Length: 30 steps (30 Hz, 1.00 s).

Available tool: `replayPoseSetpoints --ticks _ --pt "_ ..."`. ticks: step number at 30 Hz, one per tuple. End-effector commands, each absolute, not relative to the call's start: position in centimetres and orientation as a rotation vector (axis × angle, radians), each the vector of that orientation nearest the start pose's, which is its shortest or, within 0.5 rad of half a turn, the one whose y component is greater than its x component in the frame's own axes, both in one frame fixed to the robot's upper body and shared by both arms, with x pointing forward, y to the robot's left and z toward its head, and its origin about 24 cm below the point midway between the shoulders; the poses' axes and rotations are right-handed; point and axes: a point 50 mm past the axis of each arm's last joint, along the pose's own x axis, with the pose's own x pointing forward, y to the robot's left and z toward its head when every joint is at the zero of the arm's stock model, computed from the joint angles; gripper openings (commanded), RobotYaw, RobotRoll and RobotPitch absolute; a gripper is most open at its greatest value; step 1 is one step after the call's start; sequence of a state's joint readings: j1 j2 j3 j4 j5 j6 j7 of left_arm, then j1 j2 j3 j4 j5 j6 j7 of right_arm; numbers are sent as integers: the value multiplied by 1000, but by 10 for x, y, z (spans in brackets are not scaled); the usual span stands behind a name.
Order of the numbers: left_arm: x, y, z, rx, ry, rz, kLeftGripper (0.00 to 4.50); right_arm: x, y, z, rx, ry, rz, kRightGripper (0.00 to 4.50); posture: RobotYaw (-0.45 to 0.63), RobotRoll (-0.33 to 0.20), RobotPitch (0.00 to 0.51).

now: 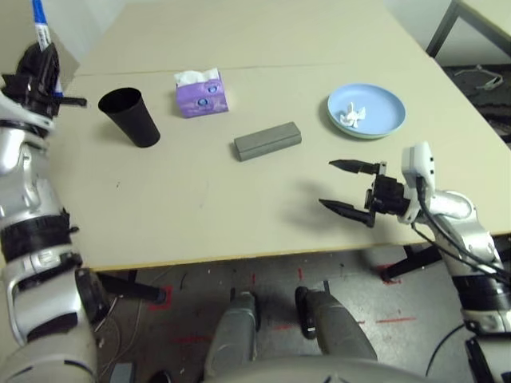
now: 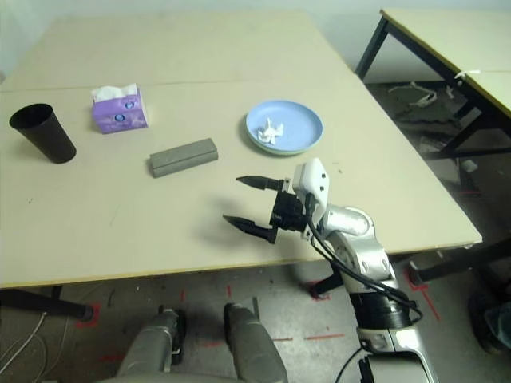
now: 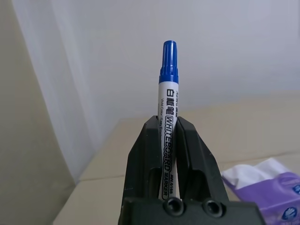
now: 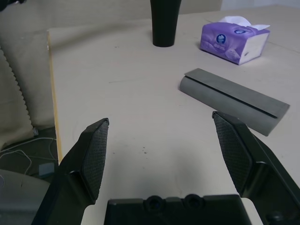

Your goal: Organize and tidy the items on the table.

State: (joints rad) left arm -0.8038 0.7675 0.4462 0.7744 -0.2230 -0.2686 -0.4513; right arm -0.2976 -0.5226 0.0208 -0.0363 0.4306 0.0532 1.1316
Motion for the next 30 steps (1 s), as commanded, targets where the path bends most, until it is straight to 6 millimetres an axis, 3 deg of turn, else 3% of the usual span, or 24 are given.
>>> replayPoseSetpoints --ticks 1,9,30 --pt "328 369 246 294 -444 151 298 264 -171 137 -243 -178 1228 4500 -123 0 204" --pt "337 372 236 291 -377 175 298 261 -172 136 -244 -172 1225 4500 -129 0 213" --pt "336 371 218 276 -353 160 298 258 -177 136 -249 -147 1237 4500 -132 0 240"
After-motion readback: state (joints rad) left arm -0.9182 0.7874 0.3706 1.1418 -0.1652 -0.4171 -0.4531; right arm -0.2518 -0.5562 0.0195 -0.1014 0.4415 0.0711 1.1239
